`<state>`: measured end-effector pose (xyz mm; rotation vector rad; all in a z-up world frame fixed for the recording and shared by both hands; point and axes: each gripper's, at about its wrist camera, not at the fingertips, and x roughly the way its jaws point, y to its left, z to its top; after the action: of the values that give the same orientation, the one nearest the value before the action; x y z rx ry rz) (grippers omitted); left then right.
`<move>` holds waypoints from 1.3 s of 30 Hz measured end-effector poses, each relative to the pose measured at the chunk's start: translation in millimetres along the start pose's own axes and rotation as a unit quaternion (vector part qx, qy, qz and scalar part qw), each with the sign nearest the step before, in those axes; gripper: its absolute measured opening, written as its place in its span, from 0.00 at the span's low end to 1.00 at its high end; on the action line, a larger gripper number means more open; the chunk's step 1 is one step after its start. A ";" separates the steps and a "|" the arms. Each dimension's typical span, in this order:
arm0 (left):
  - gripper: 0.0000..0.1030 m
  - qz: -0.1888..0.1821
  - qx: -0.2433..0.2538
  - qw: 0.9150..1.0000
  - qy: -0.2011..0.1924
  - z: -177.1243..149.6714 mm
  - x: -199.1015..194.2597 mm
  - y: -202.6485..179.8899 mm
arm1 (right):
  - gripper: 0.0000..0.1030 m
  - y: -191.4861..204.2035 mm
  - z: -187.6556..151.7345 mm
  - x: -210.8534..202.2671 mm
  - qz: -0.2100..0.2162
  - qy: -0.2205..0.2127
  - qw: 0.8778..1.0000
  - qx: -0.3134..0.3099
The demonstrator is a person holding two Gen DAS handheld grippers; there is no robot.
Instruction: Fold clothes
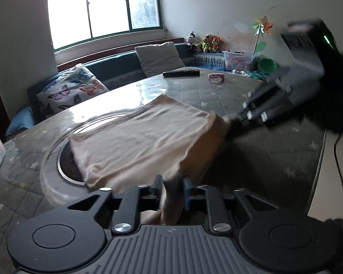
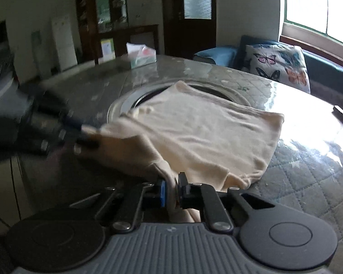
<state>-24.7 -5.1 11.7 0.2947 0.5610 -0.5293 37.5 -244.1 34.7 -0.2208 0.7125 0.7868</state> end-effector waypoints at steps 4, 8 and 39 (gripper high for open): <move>0.43 0.019 0.022 1.000 0.005 -11.9 -5.5 -7.6 | 0.08 -4.3 12.9 -0.2 0.003 -0.005 1.000 0.016; 0.46 0.047 0.056 0.997 0.010 -18.7 -0.2 -13.5 | 0.07 -6.2 24.0 2.4 0.000 -0.008 1.000 0.018; 0.10 -0.024 0.041 0.999 0.005 8.6 -96.6 -23.7 | 0.04 40.0 -15.6 -115.7 0.010 -0.072 0.997 0.026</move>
<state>-103.6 9.8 71.1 0.3617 0.5587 -0.5988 -55.5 -288.9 102.2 -0.1092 0.5991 0.7931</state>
